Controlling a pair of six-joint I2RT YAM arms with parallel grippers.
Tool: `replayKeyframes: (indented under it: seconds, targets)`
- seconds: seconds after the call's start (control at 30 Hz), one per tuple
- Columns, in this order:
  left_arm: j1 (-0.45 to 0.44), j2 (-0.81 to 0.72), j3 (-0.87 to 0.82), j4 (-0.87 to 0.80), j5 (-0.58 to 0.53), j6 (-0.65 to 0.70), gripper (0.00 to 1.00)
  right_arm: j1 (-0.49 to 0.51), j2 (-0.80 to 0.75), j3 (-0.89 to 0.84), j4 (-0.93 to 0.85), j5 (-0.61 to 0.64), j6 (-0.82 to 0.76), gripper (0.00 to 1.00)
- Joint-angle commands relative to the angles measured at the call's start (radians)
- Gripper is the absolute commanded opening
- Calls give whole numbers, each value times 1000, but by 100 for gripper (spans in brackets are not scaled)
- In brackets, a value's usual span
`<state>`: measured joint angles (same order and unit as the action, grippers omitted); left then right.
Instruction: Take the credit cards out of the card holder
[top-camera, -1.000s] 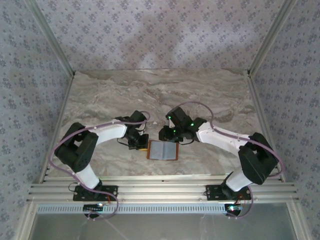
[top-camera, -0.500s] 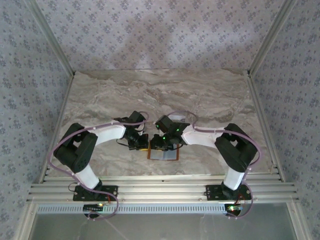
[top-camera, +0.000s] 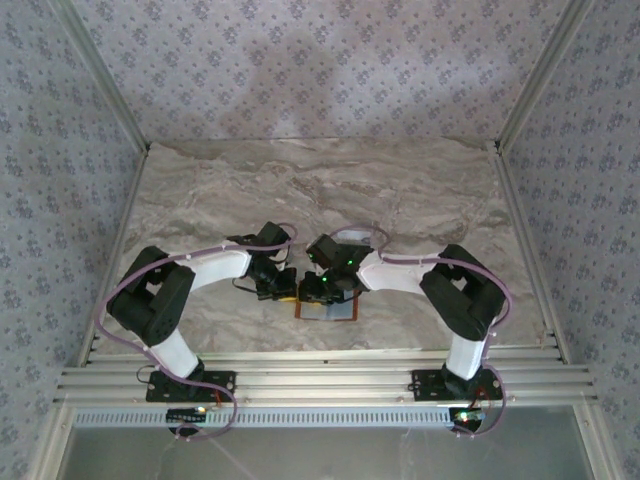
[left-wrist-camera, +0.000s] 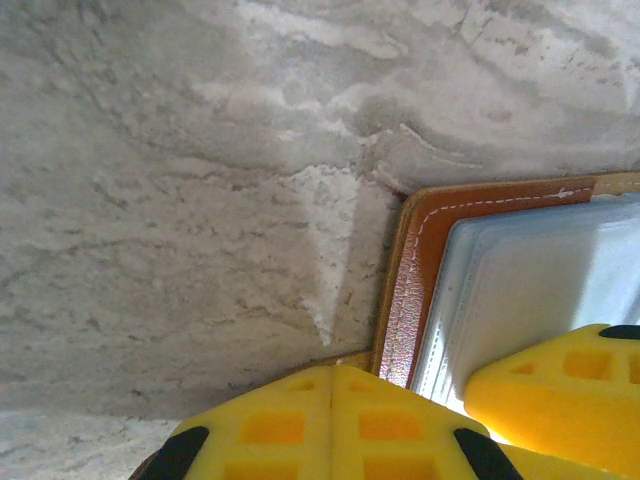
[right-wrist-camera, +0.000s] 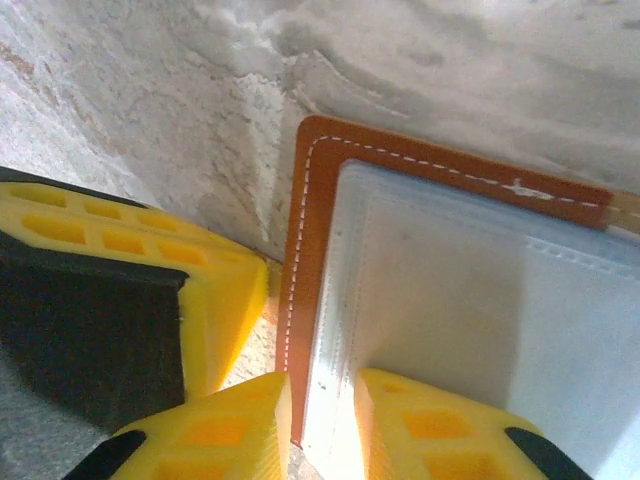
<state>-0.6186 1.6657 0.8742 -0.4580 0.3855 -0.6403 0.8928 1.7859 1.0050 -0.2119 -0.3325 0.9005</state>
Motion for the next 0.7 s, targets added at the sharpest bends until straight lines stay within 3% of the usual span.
replayKeyframes:
  seconds: [0.0, 0.2, 0.67]
  targets:
    - [-1, 9, -29, -16, -22, -3, 6, 8, -34, 8, -148, 87, -23, 26]
    - [1, 14, -22, -20, -24, 0, 6, 8, -66, 16, -241, 154, -35, 30]
    - [2, 17, 5, -58, -28, 14, 6, 42, -125, 110, -539, 411, -61, 48]
